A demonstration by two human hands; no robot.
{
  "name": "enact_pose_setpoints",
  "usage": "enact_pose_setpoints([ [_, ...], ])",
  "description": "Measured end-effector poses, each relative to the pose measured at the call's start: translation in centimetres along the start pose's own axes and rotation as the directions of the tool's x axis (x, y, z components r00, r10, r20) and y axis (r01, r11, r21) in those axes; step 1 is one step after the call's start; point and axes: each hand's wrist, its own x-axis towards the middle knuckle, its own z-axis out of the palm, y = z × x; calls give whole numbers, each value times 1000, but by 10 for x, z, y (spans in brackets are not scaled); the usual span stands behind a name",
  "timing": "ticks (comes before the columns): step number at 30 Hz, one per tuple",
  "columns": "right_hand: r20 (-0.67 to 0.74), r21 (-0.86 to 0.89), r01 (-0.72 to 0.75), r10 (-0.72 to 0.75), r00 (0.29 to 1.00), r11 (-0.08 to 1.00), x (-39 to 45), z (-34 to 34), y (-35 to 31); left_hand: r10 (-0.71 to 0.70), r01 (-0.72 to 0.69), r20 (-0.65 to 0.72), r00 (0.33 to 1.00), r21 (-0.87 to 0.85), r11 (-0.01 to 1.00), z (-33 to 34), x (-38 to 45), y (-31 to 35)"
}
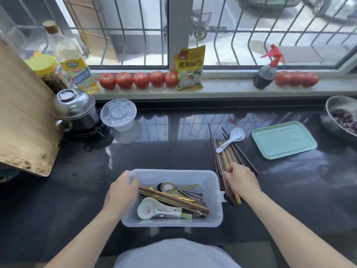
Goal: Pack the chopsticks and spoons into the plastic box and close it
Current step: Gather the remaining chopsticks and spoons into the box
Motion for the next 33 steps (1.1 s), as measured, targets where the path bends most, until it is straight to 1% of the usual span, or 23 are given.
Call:
enact_pose_setpoints([
  [3, 58, -159, 108, -100, 993, 981, 9, 18, -6, -15, 18, -93, 996, 35, 999, 3, -7, 8],
  [5, 111, -187, 145, -126, 986, 972, 11, 26, -10, -47, 52, -129, 991, 42, 998, 6, -12, 12],
  [10, 167, -110, 109, -90, 982, 988, 19, 41, -8, -72, 88, -197, 978, 72, 994, 10, -16, 16],
  [13, 224, -32, 138, -127, 966, 990, 24, 32, -6, -67, 86, -216, 974, 82, 993, 11, -17, 18],
  [15, 191, 82, 156, -170, 967, 984, 27, 18, -5, -79, 96, -213, 974, 70, 993, 11, -19, 20],
  [16, 141, 148, 179, -200, 970, 973, 27, 7, -5, -92, 104, -206, 974, 47, 994, 11, -20, 20],
  [18, 7, 270, 272, -284, 959, 924, 24, -21, -8, -134, 128, -190, 973, -41, 991, 13, -22, 20],
  [20, -134, 398, 385, -362, 922, 833, 9, -51, -19, -156, 128, -166, 974, -168, 978, 15, -26, 21],
  [21, -171, 452, 439, -407, 897, 777, -4, -64, -26, -157, 120, -154, 976, -228, 966, 16, -28, 22],
  [22, -171, 485, 491, -472, 865, 724, -20, -76, -35, -162, 117, -140, 977, -287, 951, 18, -30, 22],
  [23, -130, 479, 532, -543, 830, 698, -35, -80, -43, -175, 123, -120, 977, -354, 927, 20, -32, 20],
  [24, -48, 418, 578, -618, 785, 701, -51, -80, -49, -180, 125, -99, 979, -408, 905, 22, -32, 16],
  [25, 67, 270, 633, -670, 739, 726, -62, -73, -53, -169, 118, -79, 982, -440, 890, 23, -30, 12],
  [26, 180, 66, 689, -688, 704, 722, -71, -64, -56, -139, 96, -69, 988, -434, 896, 24, -28, 7],
  [27, 267, -116, 717, -674, 689, 687, -75, -54, -59, -102, 65, -65, 993, -416, 907, 24, -24, 3],
  [28, 316, -221, 719, -649, 692, 659, -77, -46, -61, -71, 40, -63, 995, -399, 916, 24, -21, -1],
  [31, 377, -337, 697, -588, 716, 633, -81, -37, -72, -96, 71, -24, 995, -505, 860, 21, -22, 2],
  [33, 414, -372, 690, -555, 722, 621, -85, -36, -78, -96, 82, 5, 995, -551, 830, 20, -24, 5],
])
